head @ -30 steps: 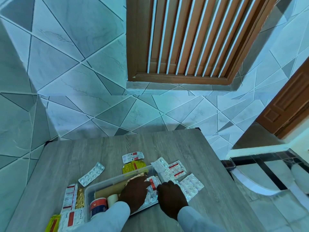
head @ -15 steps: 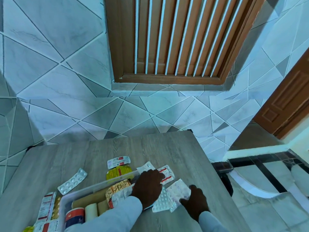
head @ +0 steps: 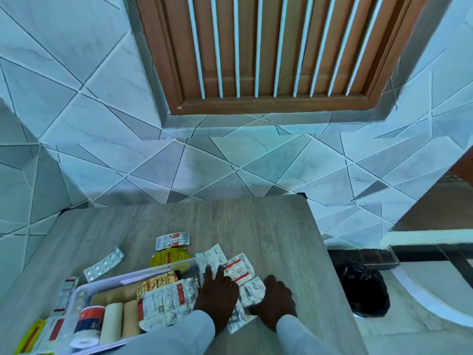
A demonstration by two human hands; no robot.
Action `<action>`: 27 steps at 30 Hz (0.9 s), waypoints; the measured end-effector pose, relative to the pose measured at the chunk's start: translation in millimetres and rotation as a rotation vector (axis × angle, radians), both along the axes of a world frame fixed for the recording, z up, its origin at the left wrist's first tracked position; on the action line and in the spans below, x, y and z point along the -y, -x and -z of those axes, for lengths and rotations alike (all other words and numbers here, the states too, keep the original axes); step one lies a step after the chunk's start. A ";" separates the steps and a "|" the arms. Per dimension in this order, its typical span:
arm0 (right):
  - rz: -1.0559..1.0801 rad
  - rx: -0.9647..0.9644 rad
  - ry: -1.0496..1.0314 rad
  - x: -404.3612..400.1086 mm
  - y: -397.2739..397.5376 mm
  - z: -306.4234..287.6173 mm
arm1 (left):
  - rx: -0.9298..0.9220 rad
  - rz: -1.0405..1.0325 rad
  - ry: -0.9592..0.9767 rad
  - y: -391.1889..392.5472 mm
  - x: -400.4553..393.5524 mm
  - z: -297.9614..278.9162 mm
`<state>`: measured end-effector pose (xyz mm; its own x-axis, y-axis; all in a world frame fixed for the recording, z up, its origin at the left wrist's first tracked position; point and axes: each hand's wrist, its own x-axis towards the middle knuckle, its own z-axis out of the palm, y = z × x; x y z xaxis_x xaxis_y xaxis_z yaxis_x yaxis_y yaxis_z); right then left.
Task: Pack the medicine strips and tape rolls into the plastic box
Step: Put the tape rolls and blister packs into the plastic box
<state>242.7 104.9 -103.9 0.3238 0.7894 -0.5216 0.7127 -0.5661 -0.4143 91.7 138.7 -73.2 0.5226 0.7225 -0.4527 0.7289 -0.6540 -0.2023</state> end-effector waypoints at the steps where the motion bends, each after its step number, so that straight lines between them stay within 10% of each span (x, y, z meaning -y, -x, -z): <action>1: -0.014 0.005 -0.008 -1.8 -3.2 1.7 | 0.017 -0.007 0.015 -0.5 -0.6 -0.4; 7: 0.007 -0.255 -0.162 -17.1 -20.6 2.1 | 0.204 -0.084 0.158 -2.8 -10.7 -22.2; 20: 0.331 -0.458 -0.552 -68.7 50.1 -74.4 | 1.210 -0.824 0.316 158.0 -53.1 -41.9; 27: 0.134 -0.534 -0.360 -47.5 187.0 -46.5 | 1.151 -0.914 0.180 304.5 -45.1 -33.1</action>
<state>55.7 152.4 -57.4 0.2010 0.9153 -0.3490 0.2893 -0.3959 -0.8715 -212.9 183.8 -40.1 0.0533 0.9713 -0.2320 0.5919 0.1563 0.7907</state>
